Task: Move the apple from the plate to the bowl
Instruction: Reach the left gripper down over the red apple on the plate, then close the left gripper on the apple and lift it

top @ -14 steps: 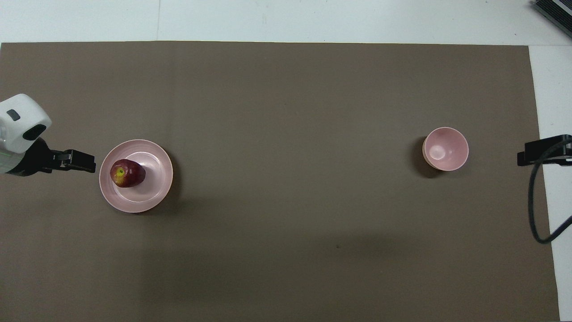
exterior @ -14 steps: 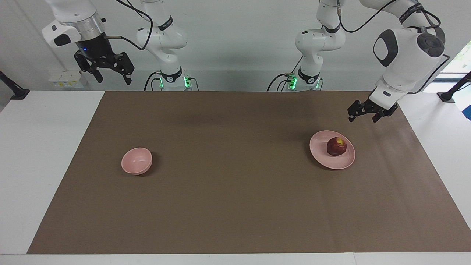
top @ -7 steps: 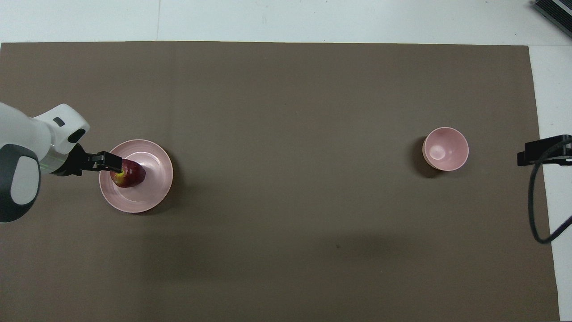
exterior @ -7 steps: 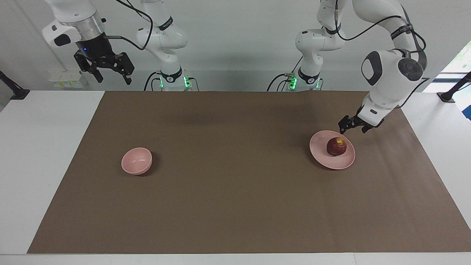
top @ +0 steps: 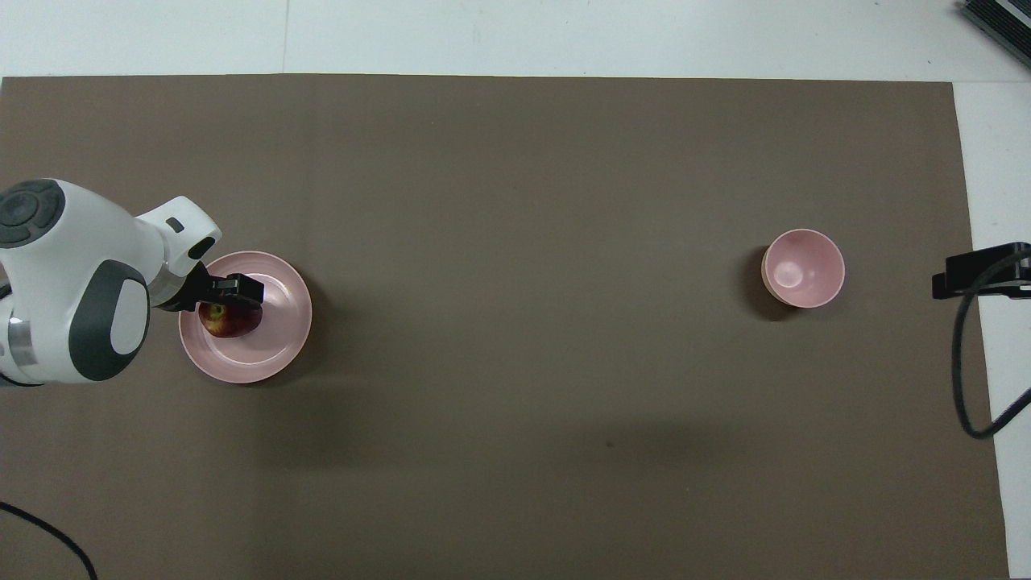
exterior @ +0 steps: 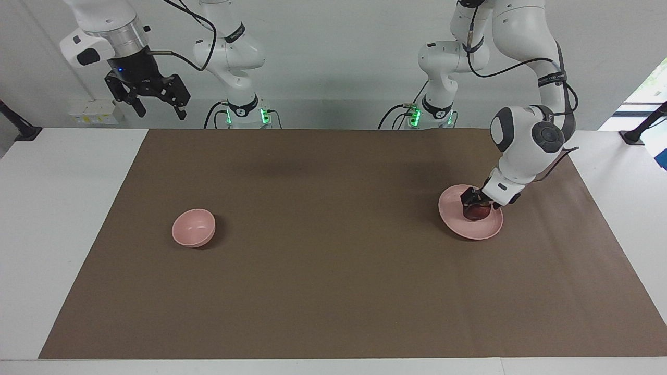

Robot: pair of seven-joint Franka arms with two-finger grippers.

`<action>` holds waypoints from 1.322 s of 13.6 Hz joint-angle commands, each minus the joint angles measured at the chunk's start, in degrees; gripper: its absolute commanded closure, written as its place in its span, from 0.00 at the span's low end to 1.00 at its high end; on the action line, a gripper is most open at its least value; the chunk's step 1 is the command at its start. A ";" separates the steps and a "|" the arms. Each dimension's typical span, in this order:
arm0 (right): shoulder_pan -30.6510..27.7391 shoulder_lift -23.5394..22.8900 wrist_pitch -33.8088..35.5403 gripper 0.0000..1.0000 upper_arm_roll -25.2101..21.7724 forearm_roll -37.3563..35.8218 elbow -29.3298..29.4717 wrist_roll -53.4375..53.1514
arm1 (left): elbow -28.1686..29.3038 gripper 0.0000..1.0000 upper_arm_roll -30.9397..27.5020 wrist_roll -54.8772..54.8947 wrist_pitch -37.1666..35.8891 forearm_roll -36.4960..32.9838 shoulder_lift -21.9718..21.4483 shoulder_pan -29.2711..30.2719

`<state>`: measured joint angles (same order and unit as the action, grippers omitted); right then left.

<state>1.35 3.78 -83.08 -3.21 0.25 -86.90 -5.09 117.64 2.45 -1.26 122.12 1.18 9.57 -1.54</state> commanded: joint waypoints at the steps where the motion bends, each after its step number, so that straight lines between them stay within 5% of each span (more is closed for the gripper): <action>1: -0.21 0.79 0.20 0.00 0.14 0.11 -0.81 1.23 | 3.29 0.00 -0.61 0.12 2.24 -0.39 -1.14 -0.74; 7: -0.21 0.79 0.20 0.00 0.14 0.11 -0.81 1.23 | 4.44 0.00 -0.61 -0.58 2.59 -0.39 -1.40 -0.83; 8: -0.21 0.71 0.20 0.00 0.14 0.11 -0.81 1.23 | 4.53 0.16 -0.61 -1.11 2.59 -0.39 -1.48 -1.53; 9: -0.21 0.79 0.20 0.00 0.14 0.11 -0.81 1.23 | 4.35 0.70 -0.61 -1.98 1.98 -0.39 -1.40 -1.89; 10: -0.21 0.79 0.20 0.00 0.14 0.11 -0.81 1.23 | 4.18 1.00 -0.61 -3.38 1.72 -0.30 -1.40 -1.89; 18: -0.21 0.79 0.20 0.00 0.14 0.11 -0.81 1.14 | -11.54 1.00 -0.61 -5.68 -22.09 -0.30 3.61 -1.63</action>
<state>1.35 3.78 -83.08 -3.21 0.25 -86.90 -5.09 111.64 2.34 -5.60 104.92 1.19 10.40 -2.68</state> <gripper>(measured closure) 0.000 0.225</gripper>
